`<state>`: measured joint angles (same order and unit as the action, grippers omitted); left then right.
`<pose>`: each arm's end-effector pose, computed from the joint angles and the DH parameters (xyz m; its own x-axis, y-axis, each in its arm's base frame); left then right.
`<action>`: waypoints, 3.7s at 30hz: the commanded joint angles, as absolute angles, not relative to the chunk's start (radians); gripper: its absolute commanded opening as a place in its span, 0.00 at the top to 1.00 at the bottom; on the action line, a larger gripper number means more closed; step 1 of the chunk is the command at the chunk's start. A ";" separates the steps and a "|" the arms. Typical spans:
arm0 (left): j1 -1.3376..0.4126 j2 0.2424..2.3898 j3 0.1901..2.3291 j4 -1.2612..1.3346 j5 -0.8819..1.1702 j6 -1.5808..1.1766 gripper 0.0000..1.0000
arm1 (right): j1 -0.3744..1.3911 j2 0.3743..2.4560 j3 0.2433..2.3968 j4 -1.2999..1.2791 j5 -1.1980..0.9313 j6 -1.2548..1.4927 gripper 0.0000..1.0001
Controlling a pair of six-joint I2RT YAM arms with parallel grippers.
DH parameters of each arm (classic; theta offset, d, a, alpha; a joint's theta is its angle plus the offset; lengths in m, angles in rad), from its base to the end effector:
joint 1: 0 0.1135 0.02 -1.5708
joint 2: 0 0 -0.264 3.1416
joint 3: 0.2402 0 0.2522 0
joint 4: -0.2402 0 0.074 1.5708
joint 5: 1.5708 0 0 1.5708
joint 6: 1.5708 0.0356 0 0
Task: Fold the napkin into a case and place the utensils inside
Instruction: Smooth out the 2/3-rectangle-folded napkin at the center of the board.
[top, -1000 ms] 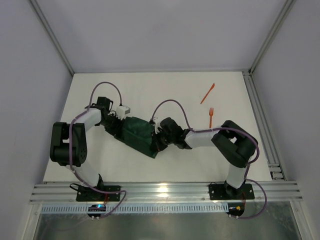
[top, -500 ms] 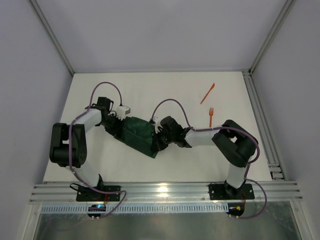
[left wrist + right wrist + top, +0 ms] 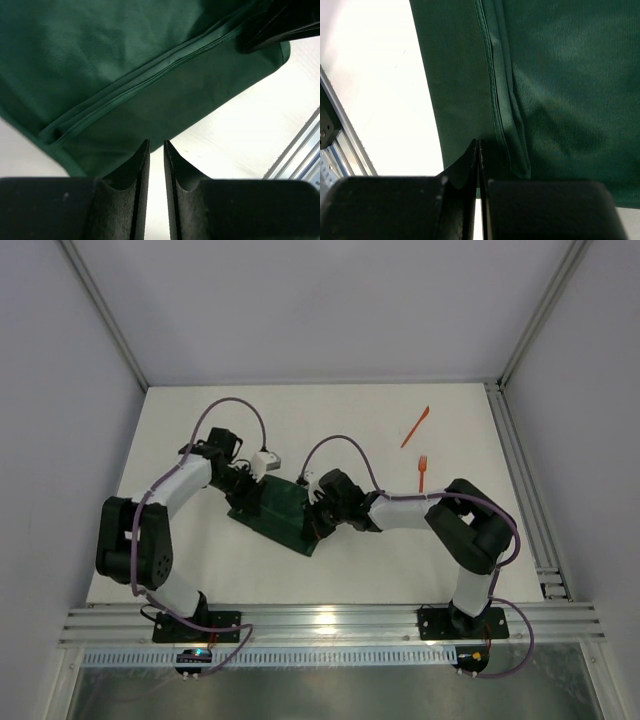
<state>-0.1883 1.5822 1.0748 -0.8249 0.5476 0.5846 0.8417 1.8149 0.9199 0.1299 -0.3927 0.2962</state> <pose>0.2823 -0.0727 0.2095 -0.6411 0.6018 -0.4762 0.7608 0.5798 -0.2915 0.2303 0.2783 0.1421 -0.6961 -0.3745 -0.6125 -0.7002 0.5426 0.4640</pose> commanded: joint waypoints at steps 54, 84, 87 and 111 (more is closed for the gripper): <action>-0.232 1.802 1.023 -0.726 0.505 0.560 0.85 | 1.025 1.931 1.089 0.256 -0.101 0.008 0.96; -0.232 1.789 1.014 -0.700 0.456 0.561 0.85 | 1.012 1.429 0.627 0.106 0.040 0.167 0.96; -0.232 1.769 1.006 -0.693 0.474 0.568 0.83 | 1.012 1.393 0.698 0.068 0.045 0.121 0.96; -0.206 1.666 1.113 -0.816 0.691 0.577 0.68 | 0.914 1.868 0.841 0.365 -0.259 0.281 0.96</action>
<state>-0.2249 1.7370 1.0435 -0.7555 0.5713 0.5503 0.9154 1.8572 0.8772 0.3595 -0.2401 0.2539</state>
